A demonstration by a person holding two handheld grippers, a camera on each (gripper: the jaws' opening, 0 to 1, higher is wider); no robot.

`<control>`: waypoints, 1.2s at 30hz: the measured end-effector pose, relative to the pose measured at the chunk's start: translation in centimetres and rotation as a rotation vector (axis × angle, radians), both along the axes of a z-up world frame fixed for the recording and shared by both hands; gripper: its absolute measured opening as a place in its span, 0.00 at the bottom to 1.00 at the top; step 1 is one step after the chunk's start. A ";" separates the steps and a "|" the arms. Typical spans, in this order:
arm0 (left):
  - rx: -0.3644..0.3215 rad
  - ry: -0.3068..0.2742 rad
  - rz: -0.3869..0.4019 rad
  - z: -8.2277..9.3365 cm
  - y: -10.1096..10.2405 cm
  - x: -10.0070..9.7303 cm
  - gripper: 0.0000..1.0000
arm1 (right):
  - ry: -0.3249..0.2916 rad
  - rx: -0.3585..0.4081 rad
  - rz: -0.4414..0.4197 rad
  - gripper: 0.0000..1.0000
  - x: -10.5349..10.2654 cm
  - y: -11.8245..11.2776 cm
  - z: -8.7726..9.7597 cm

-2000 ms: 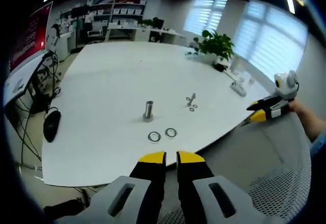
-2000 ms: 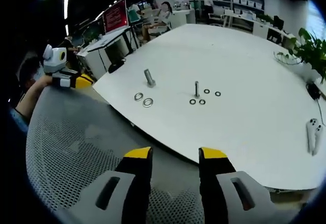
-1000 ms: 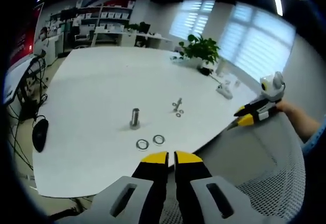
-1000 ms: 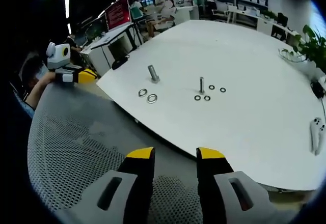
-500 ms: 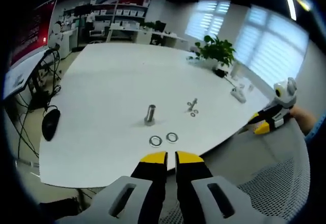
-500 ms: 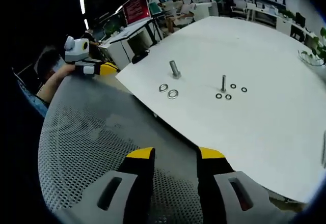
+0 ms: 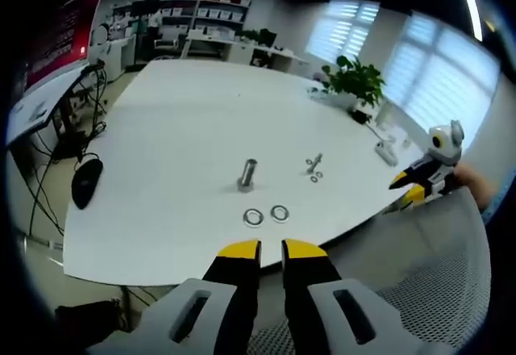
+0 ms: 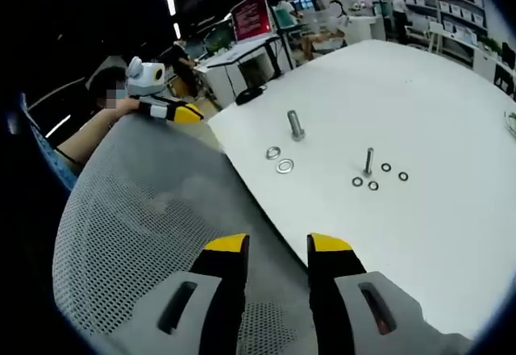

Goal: Place the washer onto the threaded stud by aligning its center hole with the stud, sliding it down to the base, and recovering from edge contact or off-axis alignment until the washer reaches the visible bottom stop.

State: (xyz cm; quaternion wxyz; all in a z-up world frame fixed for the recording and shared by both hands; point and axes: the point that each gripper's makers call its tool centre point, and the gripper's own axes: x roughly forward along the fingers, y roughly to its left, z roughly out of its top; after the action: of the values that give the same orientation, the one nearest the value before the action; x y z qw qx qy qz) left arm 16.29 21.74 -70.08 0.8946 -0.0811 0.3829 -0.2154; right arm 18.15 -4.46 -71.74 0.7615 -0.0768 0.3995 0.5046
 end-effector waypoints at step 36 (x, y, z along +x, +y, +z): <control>-0.020 0.003 -0.002 -0.2 0.3 0.3 0.05 | -0.064 -0.287 0.094 0.23 13.9 0.0 -10.5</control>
State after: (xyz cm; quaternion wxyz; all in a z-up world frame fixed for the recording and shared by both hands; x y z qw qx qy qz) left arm 16.58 22.06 -70.29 0.8930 -0.0900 0.3820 -0.2202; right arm 32.02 -4.41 -82.27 0.7306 -0.2195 0.4391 0.4745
